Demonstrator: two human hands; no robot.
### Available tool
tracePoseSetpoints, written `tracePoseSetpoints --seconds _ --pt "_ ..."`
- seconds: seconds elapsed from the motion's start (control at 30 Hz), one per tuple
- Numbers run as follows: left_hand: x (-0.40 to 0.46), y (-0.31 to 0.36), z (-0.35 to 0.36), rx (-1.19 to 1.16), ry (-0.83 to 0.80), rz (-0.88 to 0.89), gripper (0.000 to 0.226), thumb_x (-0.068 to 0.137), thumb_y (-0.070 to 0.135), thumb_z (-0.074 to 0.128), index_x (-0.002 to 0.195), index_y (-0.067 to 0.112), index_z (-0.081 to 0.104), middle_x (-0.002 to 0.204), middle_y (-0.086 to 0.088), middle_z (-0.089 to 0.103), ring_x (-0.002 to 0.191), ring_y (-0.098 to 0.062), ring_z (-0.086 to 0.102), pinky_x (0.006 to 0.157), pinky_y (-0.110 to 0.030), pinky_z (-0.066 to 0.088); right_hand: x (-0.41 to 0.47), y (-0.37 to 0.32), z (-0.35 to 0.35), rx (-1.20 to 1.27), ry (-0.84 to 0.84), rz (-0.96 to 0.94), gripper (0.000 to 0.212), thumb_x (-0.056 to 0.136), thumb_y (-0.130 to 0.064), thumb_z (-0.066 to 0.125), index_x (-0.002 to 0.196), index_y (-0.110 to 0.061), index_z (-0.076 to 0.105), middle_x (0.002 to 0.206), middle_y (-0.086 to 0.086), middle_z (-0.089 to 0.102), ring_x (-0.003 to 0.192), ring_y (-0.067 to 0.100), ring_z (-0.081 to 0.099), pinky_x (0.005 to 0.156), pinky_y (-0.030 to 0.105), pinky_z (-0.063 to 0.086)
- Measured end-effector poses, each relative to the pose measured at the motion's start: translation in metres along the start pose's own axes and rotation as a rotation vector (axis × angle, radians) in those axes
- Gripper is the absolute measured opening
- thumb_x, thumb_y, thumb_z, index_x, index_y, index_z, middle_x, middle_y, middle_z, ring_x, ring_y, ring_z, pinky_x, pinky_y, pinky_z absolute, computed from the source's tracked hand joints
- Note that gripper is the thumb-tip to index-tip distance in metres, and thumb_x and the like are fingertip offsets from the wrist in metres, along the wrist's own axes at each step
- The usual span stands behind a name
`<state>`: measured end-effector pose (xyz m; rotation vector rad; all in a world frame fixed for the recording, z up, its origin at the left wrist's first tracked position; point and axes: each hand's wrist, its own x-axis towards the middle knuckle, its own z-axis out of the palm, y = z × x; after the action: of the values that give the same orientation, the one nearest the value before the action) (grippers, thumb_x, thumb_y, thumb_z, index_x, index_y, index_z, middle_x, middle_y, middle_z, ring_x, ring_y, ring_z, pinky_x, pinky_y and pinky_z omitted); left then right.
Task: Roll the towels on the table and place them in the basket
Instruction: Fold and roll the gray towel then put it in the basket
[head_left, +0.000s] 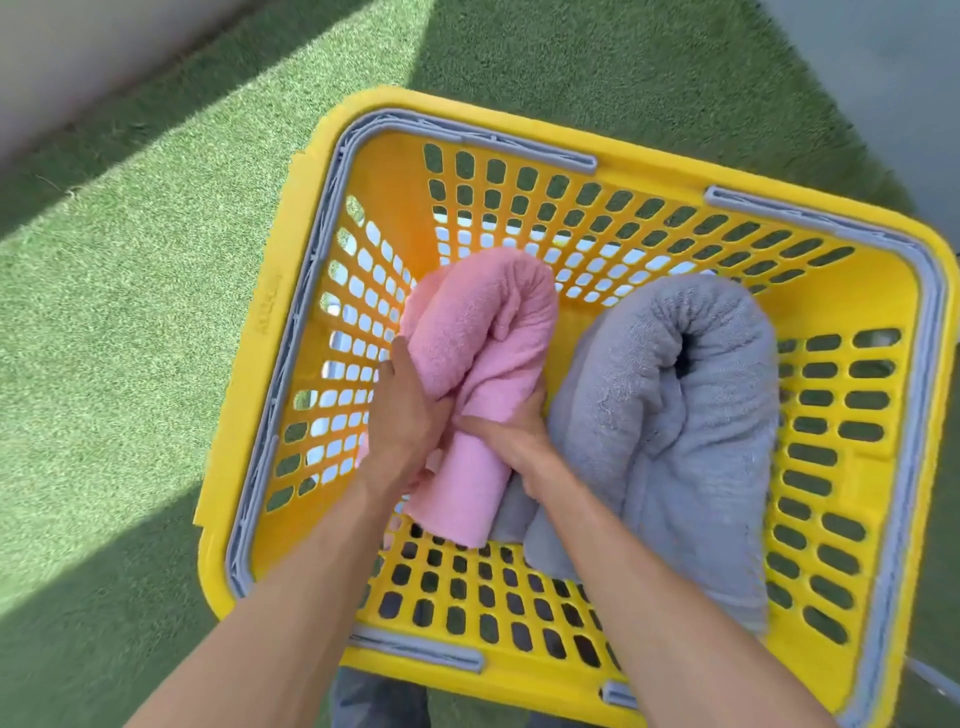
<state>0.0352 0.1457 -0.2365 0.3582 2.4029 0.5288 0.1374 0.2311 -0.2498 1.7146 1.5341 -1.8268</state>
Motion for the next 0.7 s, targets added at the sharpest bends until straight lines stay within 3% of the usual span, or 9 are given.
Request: tracePoseSetpoints --seconds 0.1,0.2,0.3,0.37,0.47,0.53,0.6,0.7 --pt "-0.003 0.0 0.002 -0.012 0.033 0.005 0.08 0.075 0.03 0.07 0.141 0.015 0.027 0.117 -0.016 0.051 0.099 -0.037 0.056 0.077 -0.046 0.048 0.003 -0.008 -0.002 -0.321 0.002 0.02 0.117 0.069 -0.034 0.083 0.149 -0.006 0.003 0.139 0.017 0.046 0.123 0.027 0.051 0.098 0.031 0.042" --pt "0.002 0.007 -0.006 0.1 0.068 0.013 0.07 0.077 0.026 0.067 0.136 0.015 0.031 0.113 -0.016 0.053 0.099 -0.04 0.056 0.075 -0.048 0.048 0.008 -0.023 -0.012 -0.529 -0.021 0.016 0.11 0.072 -0.043 0.076 0.147 0.001 0.008 0.139 0.017 0.049 0.126 0.03 0.05 0.1 0.035 0.044" --pt "0.001 0.014 -0.014 0.226 0.154 0.112 0.071 0.075 0.026 0.067 0.137 0.017 0.033 0.114 -0.013 0.055 0.1 -0.037 0.054 0.074 -0.045 0.045 0.008 -0.027 -0.028 -0.187 -0.126 0.054 0.078 0.072 -0.036 0.077 0.137 -0.02 0.036 0.13 -0.001 0.058 0.109 0.013 0.06 0.085 0.032 0.055" --pt "0.006 0.014 -0.016 0.205 0.134 0.086 0.07 0.074 0.027 0.065 0.137 0.019 0.033 0.112 -0.013 0.055 0.098 -0.037 0.055 0.072 -0.045 0.046 0.002 -0.023 -0.031 0.0 -0.147 0.112 0.07 0.074 -0.033 0.076 0.133 -0.027 0.038 0.123 -0.006 0.06 0.096 0.007 0.061 0.069 0.03 0.058" --pt "0.007 0.004 -0.007 0.152 -0.002 0.086 0.078 0.075 0.026 0.065 0.142 0.016 0.026 0.115 -0.016 0.051 0.099 -0.041 0.055 0.07 -0.046 0.047 0.001 -0.01 -0.02 -0.13 -0.003 0.135 0.091 0.076 -0.037 0.073 0.147 -0.022 0.018 0.14 0.003 0.048 0.116 0.023 0.056 0.088 0.04 0.055" --pt "0.003 0.0 -0.006 0.114 -0.028 0.098 0.079 0.078 0.036 0.065 0.143 0.014 0.025 0.118 -0.017 0.051 0.1 -0.041 0.055 0.073 -0.05 0.049 0.002 -0.008 -0.012 -0.255 0.073 0.135 0.1 0.082 -0.036 0.068 0.152 -0.019 0.0 0.146 0.014 0.042 0.126 0.03 0.051 0.102 0.037 0.045" --pt "0.003 -0.001 -0.008 0.075 -0.004 0.089 0.076 0.081 0.043 0.058 0.143 0.012 0.027 0.122 -0.019 0.051 0.103 -0.041 0.055 0.076 -0.051 0.048 0.001 -0.008 -0.009 -0.299 0.124 0.118 0.102 0.086 -0.028 0.063 0.152 -0.023 -0.014 0.142 0.021 0.046 0.124 0.033 0.053 0.101 0.036 0.042" --pt "0.003 -0.002 -0.01 0.047 0.061 0.097 0.07 0.083 0.04 0.053 0.142 0.012 0.029 0.124 -0.017 0.052 0.103 -0.039 0.055 0.074 -0.046 0.045 -0.008 -0.004 -0.015 -0.414 0.247 0.026 0.098 0.089 -0.021 0.057 0.15 -0.03 -0.019 0.122 0.03 0.059 0.11 0.04 0.06 0.09 0.042 0.046"
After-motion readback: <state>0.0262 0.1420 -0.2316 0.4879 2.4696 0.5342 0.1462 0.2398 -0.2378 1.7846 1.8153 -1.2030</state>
